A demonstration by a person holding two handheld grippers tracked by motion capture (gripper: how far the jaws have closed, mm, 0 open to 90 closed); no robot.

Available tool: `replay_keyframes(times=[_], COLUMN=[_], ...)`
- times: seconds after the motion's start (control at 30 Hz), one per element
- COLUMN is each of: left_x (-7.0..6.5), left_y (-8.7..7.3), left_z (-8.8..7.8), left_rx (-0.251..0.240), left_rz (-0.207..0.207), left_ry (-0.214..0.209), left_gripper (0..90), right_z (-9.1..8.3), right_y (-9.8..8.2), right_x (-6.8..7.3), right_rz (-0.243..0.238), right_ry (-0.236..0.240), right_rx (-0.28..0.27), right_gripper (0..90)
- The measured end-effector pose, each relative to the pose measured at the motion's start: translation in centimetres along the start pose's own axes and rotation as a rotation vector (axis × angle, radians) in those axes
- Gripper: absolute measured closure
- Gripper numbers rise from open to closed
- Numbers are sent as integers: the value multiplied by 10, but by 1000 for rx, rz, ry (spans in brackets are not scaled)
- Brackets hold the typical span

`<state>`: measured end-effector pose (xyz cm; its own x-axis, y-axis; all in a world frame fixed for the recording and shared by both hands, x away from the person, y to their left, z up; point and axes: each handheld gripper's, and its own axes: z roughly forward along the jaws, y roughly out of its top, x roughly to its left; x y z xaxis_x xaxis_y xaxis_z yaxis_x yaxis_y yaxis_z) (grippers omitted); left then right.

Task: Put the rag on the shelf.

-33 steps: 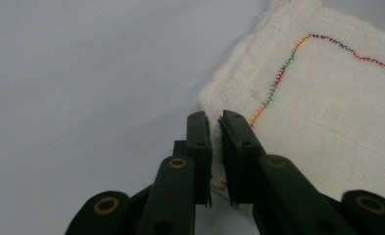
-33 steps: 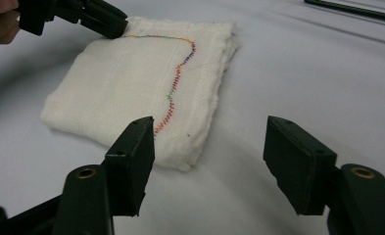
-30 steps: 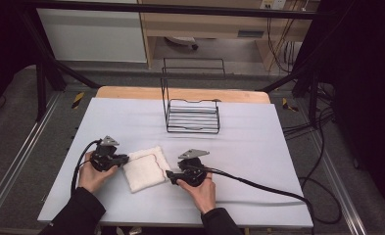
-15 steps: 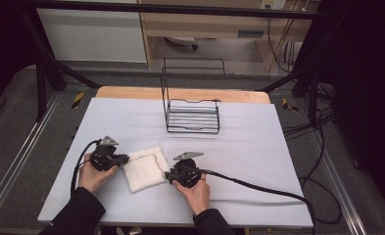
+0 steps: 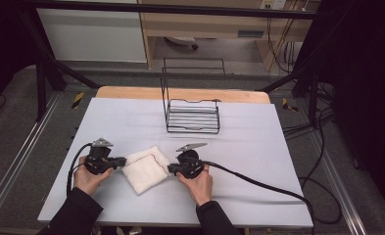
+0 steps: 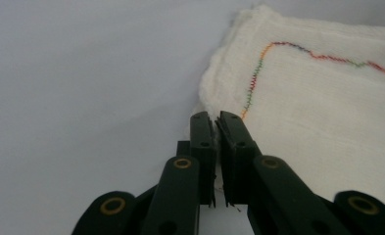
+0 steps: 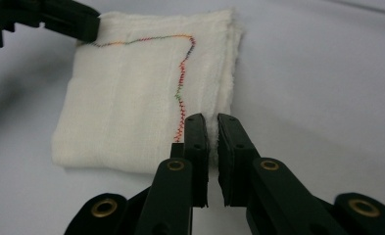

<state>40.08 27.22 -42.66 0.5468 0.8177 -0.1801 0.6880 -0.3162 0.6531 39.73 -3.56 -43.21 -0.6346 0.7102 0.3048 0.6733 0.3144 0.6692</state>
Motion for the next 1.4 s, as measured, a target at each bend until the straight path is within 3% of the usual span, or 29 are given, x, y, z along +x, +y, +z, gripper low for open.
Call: replay_keyframes(times=[0.17,0.3,0.4,0.43,0.47,0.53,0.67,0.8,1.0,1.13,1.4], left_x=[-19,-21,-19,-18,-18,-18,-19,-21,-22,-21,-21], left_y=[-11,-13,-4,0,4,13,31,47,55,54,55], left_z=[-2,0,-2,-2,-1,2,19,36,60,69,76], left_rx=[14,11,-26,-39,-50,-61,-55,-51,-1,17,8], left_rz=[11,40,48,53,59,72,96,94,111,123,102], left_ry=[11,27,45,51,54,57,57,26,3,-11,-55], left_gripper=[841,816,706,604,604,529,464,463,488,512,605], right_z=[-2,8,12,9,9,4,-10,-23,-33,-40,-41], right_y=[8,6,3,3,3,4,5,-3,-11,-17,-25], right_x=[-10,-16,-17,-16,-16,-15,-14,-17,-25,-30,-30], right_rz=[-50,-110,-138,-148,-148,-165,-161,-161,-140,-122,-95], right_ry=[-20,-43,-58,-69,-69,-79,-72,-86,-94,-81,-72], right_rx=[39,51,29,16,16,-20,-60,-82,-98,-104,-107], right_gripper=[836,826,793,755,755,693,558,367,230,180,183])
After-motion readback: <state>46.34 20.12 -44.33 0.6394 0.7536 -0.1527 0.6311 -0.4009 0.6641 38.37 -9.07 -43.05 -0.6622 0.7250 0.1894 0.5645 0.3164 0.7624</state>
